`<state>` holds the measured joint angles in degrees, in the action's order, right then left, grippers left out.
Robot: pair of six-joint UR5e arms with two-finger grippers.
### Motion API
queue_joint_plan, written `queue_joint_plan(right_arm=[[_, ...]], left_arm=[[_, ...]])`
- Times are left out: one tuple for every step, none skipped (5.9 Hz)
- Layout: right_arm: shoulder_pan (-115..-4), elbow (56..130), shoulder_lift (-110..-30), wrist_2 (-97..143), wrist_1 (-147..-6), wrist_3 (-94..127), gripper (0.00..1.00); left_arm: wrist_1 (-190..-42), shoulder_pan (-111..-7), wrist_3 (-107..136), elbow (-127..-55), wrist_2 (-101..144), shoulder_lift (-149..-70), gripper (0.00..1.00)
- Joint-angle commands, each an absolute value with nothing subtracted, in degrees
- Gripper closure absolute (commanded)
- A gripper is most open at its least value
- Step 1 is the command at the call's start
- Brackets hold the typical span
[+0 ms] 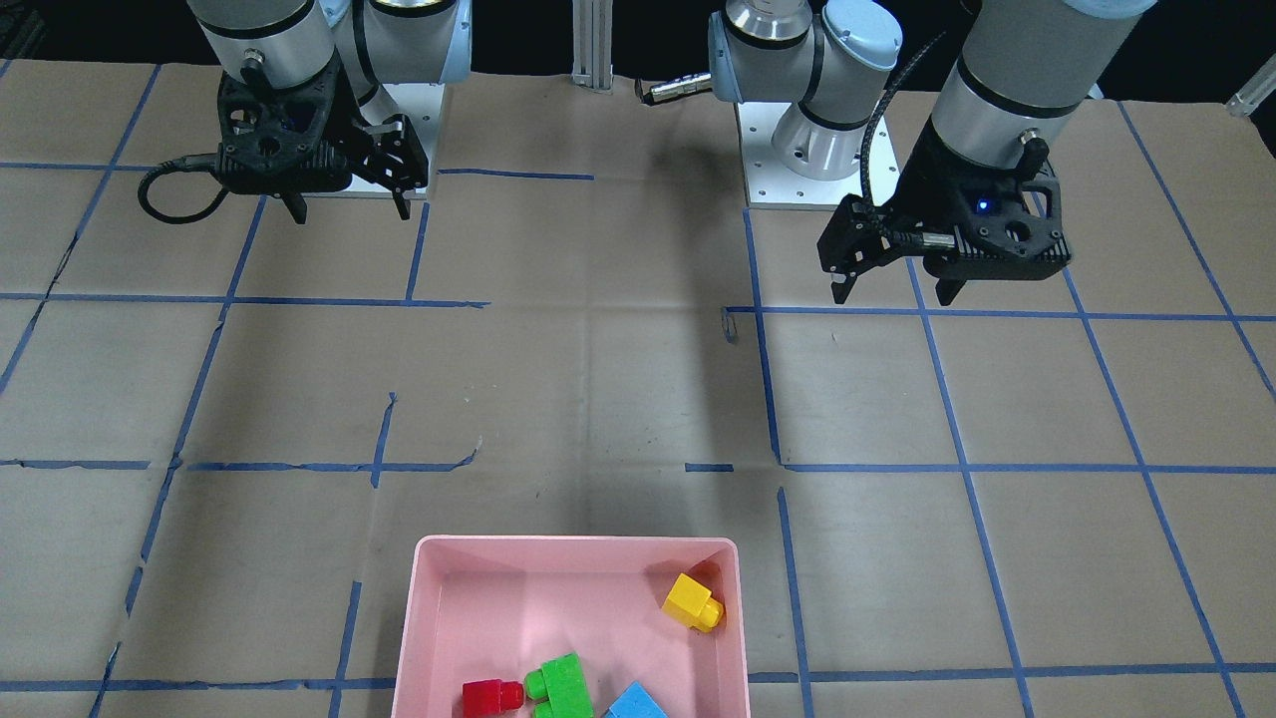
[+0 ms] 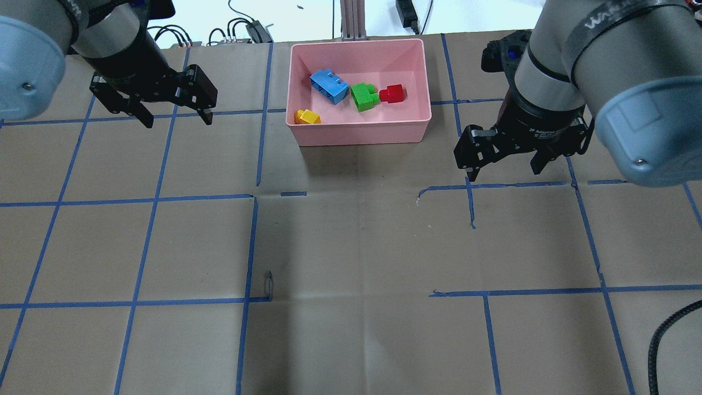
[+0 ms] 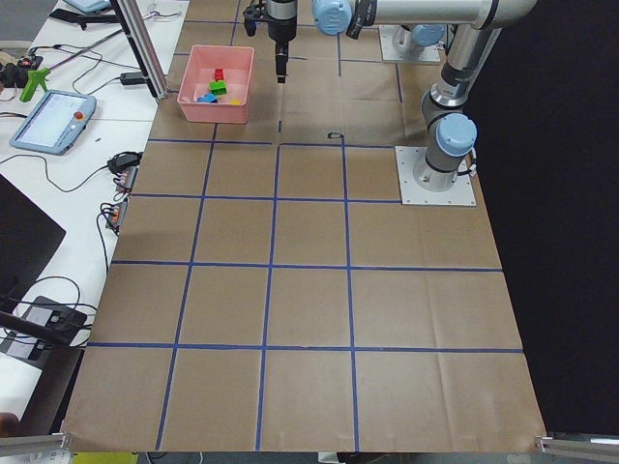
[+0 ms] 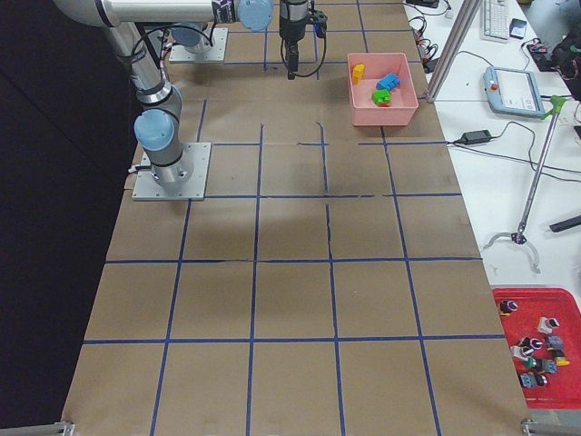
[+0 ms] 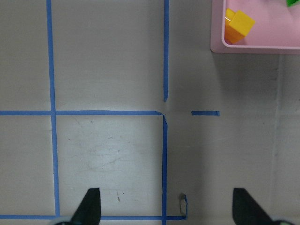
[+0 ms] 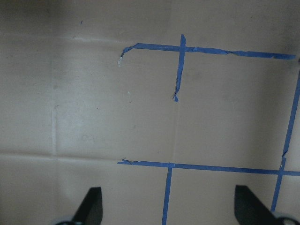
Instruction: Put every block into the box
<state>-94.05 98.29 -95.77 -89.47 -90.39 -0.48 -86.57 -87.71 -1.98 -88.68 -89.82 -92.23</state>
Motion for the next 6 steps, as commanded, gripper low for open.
queue_joint_plan(right_arm=[[-93.96, 99.22, -95.36, -88.95, -91.14, -0.53, 0.00], [-93.96, 99.05, -95.10, -88.86, -91.06, -0.44, 0.00], [-93.96, 99.05, -95.10, -88.86, -91.23, -0.35, 0.00], [-93.96, 99.05, -95.01, -88.86, -91.23, -0.35, 0.00], [-93.96, 99.05, -95.01, -88.86, -91.23, -0.35, 0.00], [-94.04, 98.97, -95.10, -88.77, -91.06, 0.08, 0.00]], left_arm=[[-86.57, -87.71, -2.11, -88.68, -89.82, -92.20, 0.00], [-86.57, -87.71, -2.11, -88.68, -89.82, -92.28, 0.00], [-86.57, -87.71, -2.11, -88.68, -89.82, -92.29, 0.00], [-86.57, -87.71, -2.11, -88.68, -89.82, -92.29, 0.00], [-86.57, -87.71, -2.11, -88.68, -89.82, -92.29, 0.00], [-86.57, -87.71, -2.11, -88.68, -89.82, -92.29, 0.00]])
